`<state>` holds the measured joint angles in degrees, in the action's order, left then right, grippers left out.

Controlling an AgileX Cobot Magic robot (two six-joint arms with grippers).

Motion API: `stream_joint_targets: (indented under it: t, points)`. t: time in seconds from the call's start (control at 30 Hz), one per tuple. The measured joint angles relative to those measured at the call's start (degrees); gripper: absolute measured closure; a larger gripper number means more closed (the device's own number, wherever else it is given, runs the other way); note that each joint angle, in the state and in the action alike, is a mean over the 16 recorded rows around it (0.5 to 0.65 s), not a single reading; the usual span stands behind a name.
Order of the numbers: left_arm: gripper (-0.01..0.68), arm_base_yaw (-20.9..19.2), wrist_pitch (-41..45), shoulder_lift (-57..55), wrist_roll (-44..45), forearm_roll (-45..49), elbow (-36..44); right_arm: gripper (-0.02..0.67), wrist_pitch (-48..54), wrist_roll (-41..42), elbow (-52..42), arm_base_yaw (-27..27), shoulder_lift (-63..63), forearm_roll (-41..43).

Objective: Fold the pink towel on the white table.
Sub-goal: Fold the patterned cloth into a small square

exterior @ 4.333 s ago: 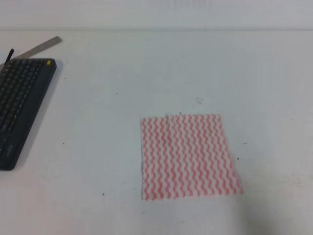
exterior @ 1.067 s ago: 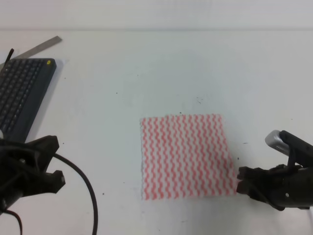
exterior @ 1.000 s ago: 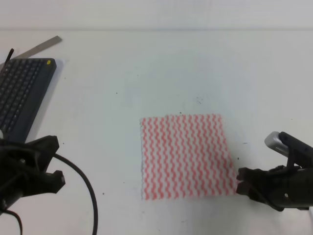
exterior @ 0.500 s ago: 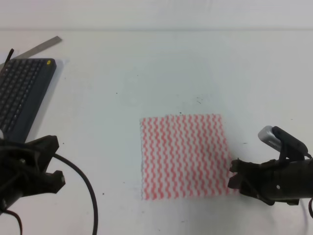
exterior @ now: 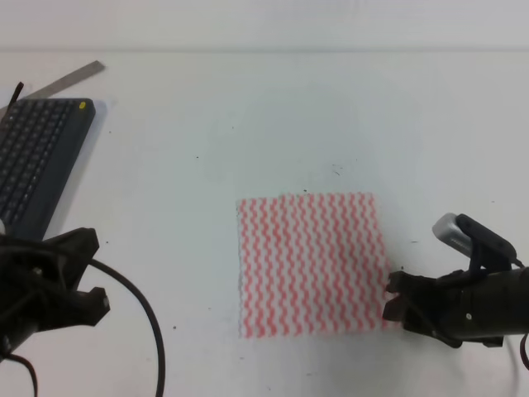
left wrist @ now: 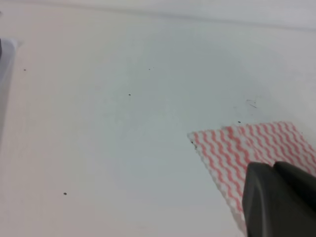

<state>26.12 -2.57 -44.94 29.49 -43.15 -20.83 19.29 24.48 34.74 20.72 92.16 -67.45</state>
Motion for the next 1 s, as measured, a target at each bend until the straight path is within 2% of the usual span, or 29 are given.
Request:
stream_joint_targets:
  t: [0.77,1.0]
  points:
    - [0.673,0.01,0.24,0.09,0.56,0.22,-0.02,0.643,1.64,0.54,2.42,0.0,2.56,0.98]
    - [0.673,0.01,2.17,0.09,4.06,0.44,-1.03,0.649,1.57,1.89,2.27,-0.01,1.33,0.32]
